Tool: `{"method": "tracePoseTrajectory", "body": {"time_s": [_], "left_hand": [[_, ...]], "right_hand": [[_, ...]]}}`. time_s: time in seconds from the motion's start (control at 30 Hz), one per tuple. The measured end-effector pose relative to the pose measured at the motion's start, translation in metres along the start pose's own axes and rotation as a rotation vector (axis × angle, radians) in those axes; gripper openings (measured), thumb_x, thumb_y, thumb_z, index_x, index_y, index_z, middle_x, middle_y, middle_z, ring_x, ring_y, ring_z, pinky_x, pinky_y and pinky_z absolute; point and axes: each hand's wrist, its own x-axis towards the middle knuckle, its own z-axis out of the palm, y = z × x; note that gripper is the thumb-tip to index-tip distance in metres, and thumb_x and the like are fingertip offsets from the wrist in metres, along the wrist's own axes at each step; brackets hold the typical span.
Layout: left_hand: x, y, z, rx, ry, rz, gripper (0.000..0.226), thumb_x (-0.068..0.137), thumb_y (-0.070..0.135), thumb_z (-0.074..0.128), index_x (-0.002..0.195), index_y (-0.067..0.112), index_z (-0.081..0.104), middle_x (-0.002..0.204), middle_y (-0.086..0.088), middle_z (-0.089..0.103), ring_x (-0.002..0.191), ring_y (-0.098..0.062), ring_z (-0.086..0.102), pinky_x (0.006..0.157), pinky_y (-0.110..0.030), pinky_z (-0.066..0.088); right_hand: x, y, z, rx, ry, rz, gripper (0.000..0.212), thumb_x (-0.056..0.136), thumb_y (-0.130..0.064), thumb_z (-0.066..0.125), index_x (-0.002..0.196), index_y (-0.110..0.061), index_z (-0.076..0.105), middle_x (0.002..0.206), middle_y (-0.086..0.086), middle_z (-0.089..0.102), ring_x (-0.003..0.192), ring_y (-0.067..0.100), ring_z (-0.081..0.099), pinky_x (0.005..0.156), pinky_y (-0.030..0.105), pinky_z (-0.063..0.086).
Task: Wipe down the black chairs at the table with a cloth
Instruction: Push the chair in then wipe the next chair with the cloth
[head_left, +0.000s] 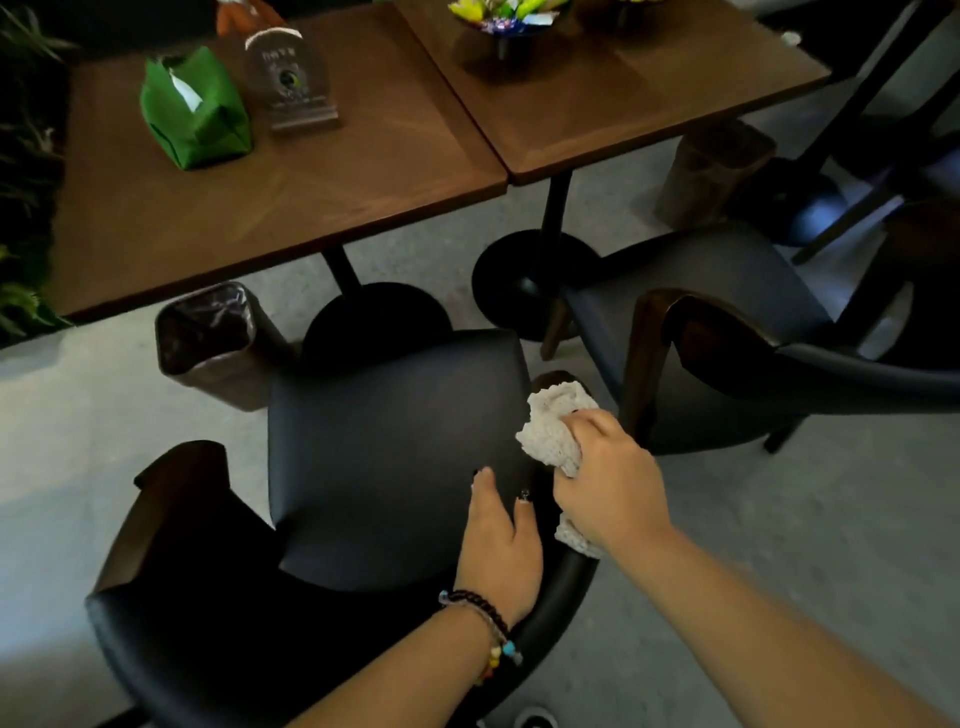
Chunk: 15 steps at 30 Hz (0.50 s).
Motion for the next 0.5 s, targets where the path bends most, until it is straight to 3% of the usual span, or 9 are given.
{"method": "tracePoseTrajectory", "body": {"time_s": [0.13,0.37,0.5], "left_hand": [[0.0,0.002,-0.001,0.002,0.009,0.032,0.061,0.103,0.033,0.035,0.155,0.018,0.006,0.162,0.005,0.009,0.146,-0.005,0.009,0.118,-0.022,0.009],[0.001,-0.001,-0.003,0.148,-0.014,0.124,0.059,0.103,0.033,0.033,0.154,0.021,0.007,0.16,0.012,-0.002,0.138,0.007,-0.001,0.11,-0.013,0.004],[0.007,-0.006,-0.001,0.139,0.005,0.111,0.059,0.102,0.029,0.037,0.154,0.024,0.009,0.157,0.019,-0.004,0.137,0.01,-0.001,0.11,-0.012,0.004]], "right_hand": [[0.005,-0.006,-0.003,-0.018,-0.062,0.02,0.053,0.084,-0.013,0.063,0.135,-0.012,0.051,0.144,0.0,0.043,0.118,0.027,0.055,0.095,0.036,0.048],[0.012,-0.01,0.001,-0.167,-0.149,-0.03,0.06,0.09,-0.017,0.059,0.145,-0.012,0.036,0.152,0.002,0.03,0.131,0.024,0.042,0.101,0.032,0.045],[0.035,-0.013,0.008,-0.344,-0.31,-0.098,0.053,0.091,-0.01,0.05,0.143,-0.005,0.038,0.149,0.015,0.031,0.141,0.036,0.025,0.114,0.04,0.032]]}}
